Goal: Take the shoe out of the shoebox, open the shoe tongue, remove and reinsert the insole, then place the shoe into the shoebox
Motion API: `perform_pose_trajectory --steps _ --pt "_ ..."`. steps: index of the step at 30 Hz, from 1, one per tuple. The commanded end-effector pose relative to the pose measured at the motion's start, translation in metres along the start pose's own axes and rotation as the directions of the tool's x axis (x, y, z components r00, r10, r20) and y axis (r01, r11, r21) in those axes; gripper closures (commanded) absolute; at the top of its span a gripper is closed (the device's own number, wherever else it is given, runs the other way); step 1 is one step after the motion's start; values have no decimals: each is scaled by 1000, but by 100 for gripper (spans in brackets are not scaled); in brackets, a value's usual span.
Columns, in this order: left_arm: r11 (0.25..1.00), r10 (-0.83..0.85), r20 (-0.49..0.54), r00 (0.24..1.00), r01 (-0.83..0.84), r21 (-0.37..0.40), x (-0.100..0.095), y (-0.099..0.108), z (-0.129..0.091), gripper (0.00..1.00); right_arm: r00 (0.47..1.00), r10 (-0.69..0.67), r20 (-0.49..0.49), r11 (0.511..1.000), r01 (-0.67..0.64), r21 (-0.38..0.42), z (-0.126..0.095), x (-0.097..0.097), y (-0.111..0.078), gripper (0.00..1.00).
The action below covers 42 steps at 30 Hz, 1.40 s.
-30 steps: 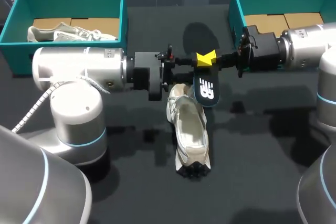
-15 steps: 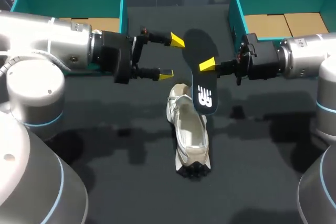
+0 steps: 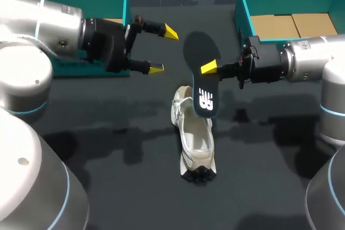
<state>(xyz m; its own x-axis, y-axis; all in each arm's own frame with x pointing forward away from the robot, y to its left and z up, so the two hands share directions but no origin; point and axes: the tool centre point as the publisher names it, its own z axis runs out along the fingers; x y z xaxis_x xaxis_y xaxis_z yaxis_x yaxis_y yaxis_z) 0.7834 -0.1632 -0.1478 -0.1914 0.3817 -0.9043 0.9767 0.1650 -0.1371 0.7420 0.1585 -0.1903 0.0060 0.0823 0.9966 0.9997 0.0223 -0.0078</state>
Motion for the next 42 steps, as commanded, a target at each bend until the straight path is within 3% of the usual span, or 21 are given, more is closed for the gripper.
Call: perform_pose_trajectory --steps 1,16,21,22,24,31,36,42 --pt "998 -56 -402 914 43 -41 -19 24 -12 0 1000 -2 -20 1000 1 -16 14 -7 -3 100" --pt "998 -56 -402 914 43 -41 -19 24 -12 0 999 0 -35 1000 0 -17 20 -11 -5 100" --pt "994 -107 -588 801 78 -74 -41 35 8 0 999 0 -35 1000 0 -17 20 -11 -5 100" --pt "996 -87 -583 808 59 -66 -44 35 7 0 999 0 -35 1000 0 -17 20 -11 -5 100" --pt "994 -99 -668 737 40 -103 -50 37 11 0 999 0 -35 1000 0 -17 20 -11 -5 100" --pt "998 -57 -849 526 11 -61 -67 40 24 0 999 0 -35 1000 0 -17 20 -11 -5 100" --pt "999 -26 -925 380 -29 -40 -72 41 36 0 999 0 -35 1000 0 -17 20 -11 -5 100" --pt "995 42 -964 263 -102 15 -79 34 39 0 999 0 -35 1000 0 -17 20 -11 -5 100"
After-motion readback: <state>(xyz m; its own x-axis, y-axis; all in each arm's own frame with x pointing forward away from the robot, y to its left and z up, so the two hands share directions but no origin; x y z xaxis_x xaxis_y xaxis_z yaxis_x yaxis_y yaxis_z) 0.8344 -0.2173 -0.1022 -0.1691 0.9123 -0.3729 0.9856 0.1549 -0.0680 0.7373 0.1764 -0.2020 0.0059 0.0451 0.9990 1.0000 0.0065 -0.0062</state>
